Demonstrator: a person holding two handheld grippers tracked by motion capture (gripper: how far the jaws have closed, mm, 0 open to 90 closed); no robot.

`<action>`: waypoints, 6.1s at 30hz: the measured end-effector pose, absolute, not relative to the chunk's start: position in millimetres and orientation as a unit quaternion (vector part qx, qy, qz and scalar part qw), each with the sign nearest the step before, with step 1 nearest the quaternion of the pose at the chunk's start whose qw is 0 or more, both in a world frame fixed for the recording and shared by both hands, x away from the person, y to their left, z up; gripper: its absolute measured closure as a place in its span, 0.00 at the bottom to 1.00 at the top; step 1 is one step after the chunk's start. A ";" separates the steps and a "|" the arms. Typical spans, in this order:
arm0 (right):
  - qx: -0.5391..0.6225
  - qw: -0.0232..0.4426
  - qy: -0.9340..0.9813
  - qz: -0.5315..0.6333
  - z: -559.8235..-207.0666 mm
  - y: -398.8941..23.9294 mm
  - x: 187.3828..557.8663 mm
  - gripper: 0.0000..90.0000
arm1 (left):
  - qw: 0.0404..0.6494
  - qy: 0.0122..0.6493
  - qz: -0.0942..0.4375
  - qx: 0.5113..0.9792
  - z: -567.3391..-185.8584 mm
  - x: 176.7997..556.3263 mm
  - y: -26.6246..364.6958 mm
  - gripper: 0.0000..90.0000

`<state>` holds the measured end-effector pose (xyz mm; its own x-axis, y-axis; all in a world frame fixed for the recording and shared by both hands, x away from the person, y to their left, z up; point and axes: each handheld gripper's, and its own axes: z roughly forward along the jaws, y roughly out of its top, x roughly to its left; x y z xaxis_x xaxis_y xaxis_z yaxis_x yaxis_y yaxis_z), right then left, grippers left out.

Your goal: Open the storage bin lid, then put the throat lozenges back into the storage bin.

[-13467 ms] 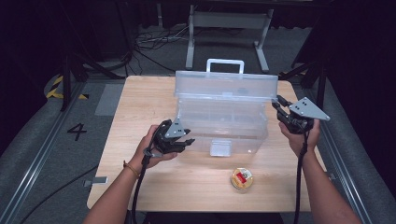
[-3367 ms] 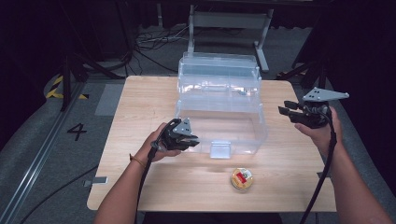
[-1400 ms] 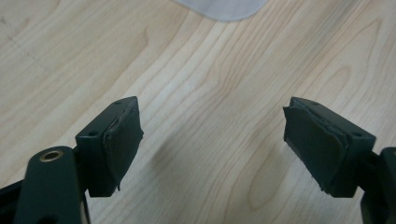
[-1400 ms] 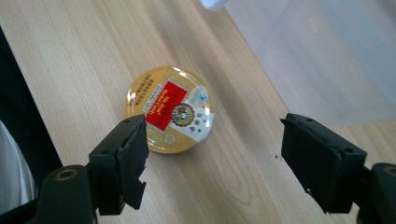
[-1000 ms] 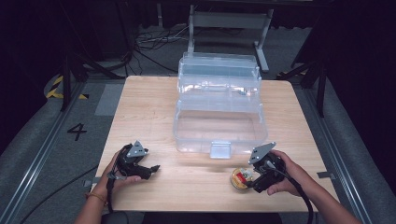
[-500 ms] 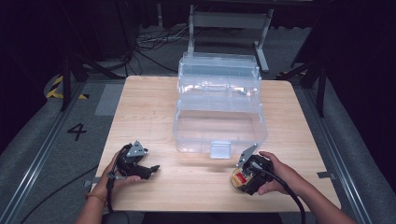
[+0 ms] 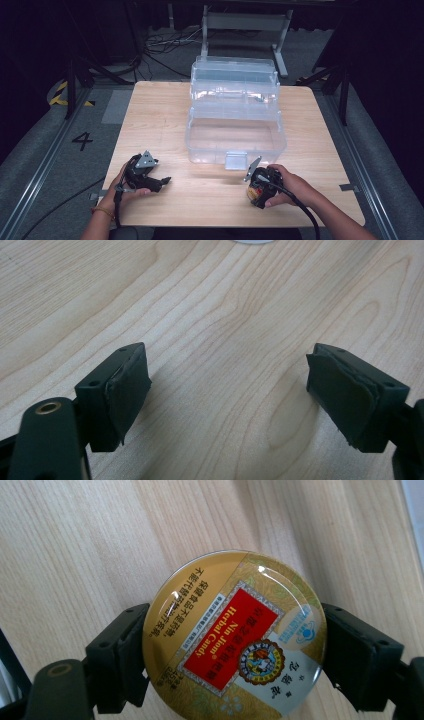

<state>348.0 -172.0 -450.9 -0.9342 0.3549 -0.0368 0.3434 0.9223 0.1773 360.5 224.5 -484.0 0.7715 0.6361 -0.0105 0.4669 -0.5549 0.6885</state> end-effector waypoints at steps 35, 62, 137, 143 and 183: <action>0.188 0.054 0.975 0.101 -414.2 -214.1 345.4 0.23 | 0.351 0.316 0.120 0.873 -484.0 360.7 224.6 0.20; 0.176 0.095 0.974 0.109 -355.5 -234.3 360.2 0.23 | 0.351 0.315 0.119 0.874 -484.2 361.2 224.4 0.19; 0.166 0.080 0.978 0.099 -361.1 -205.2 487.2 0.23 | 0.350 0.315 0.118 0.874 -484.0 361.4 224.4 0.19; 0.159 0.078 0.979 0.102 -366.6 -206.0 485.4 0.23 | 0.349 0.315 0.119 0.875 -483.9 361.4 224.4 0.19; 0.208 0.106 0.953 0.192 -366.9 -240.4 466.8 0.27 | 0.343 0.318 0.119 0.876 -482.4 362.0 222.1 0.20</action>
